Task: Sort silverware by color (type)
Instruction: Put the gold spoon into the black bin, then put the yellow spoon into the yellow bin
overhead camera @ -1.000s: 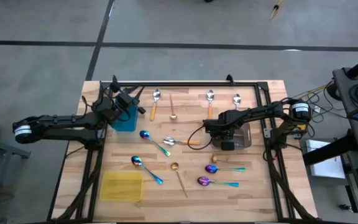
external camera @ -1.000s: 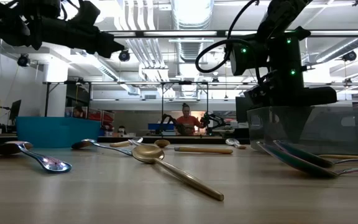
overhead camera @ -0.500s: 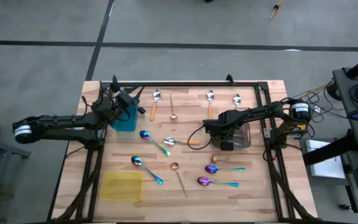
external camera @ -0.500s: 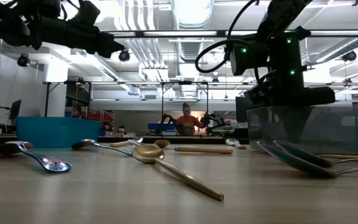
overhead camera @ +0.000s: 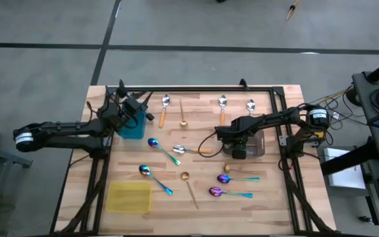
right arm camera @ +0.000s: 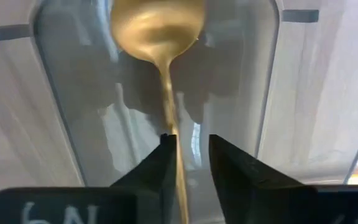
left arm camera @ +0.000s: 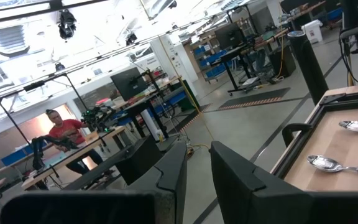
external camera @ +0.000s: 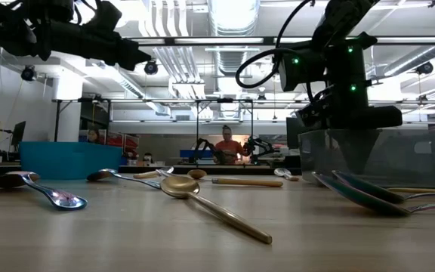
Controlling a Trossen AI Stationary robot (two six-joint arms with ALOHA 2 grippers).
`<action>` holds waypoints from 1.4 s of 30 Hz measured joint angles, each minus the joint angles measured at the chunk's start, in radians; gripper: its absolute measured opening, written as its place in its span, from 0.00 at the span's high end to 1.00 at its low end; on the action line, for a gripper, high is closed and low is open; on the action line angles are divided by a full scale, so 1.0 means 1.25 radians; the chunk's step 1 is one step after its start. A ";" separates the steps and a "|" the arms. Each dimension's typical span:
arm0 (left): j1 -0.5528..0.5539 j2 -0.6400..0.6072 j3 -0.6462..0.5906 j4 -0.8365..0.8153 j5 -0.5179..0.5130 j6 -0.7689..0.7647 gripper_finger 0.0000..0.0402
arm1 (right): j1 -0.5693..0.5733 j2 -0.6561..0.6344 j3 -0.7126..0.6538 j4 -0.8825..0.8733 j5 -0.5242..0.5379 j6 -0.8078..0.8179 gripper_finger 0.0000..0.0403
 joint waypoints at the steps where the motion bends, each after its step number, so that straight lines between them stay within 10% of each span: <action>1: 0.000 0.000 0.000 0.000 0.000 0.000 0.86 | 0.000 0.000 0.001 -0.001 0.000 0.000 0.74; 24: -0.001 0.000 0.000 -0.132 0.002 -0.306 0.86 | 0.000 -0.072 0.174 -0.067 0.081 0.006 0.76; 35: -0.002 0.016 0.114 -0.297 0.079 -0.408 0.86 | -0.002 -0.308 -0.038 0.412 0.136 -0.127 0.85; 42: -0.001 0.109 0.307 -0.660 0.079 -0.458 0.86 | -0.002 -0.412 -0.161 0.654 0.155 -0.214 0.88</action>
